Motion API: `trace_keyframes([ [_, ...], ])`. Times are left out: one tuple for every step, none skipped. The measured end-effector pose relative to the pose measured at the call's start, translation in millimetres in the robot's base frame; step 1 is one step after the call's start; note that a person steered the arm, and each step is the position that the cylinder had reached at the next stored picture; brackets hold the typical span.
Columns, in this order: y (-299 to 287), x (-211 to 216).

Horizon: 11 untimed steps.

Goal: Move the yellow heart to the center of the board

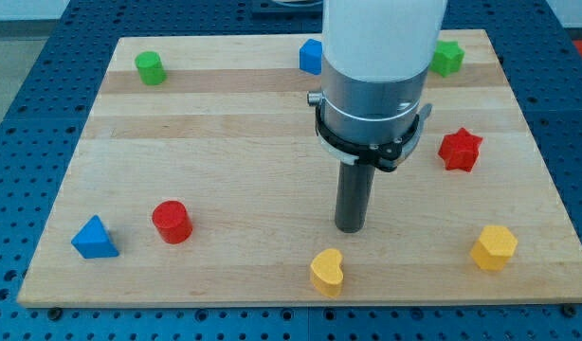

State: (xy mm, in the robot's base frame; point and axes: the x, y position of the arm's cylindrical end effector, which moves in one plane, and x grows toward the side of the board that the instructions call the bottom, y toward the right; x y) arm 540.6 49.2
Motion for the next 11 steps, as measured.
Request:
trace_keyframes([
  [0,0],
  [21,12],
  [30,43],
  [23,71],
  [18,78],
  [2,78],
  [-64,78],
  [-109,60],
  [-121,-3],
  [-121,-9],
  [-121,-6],
])
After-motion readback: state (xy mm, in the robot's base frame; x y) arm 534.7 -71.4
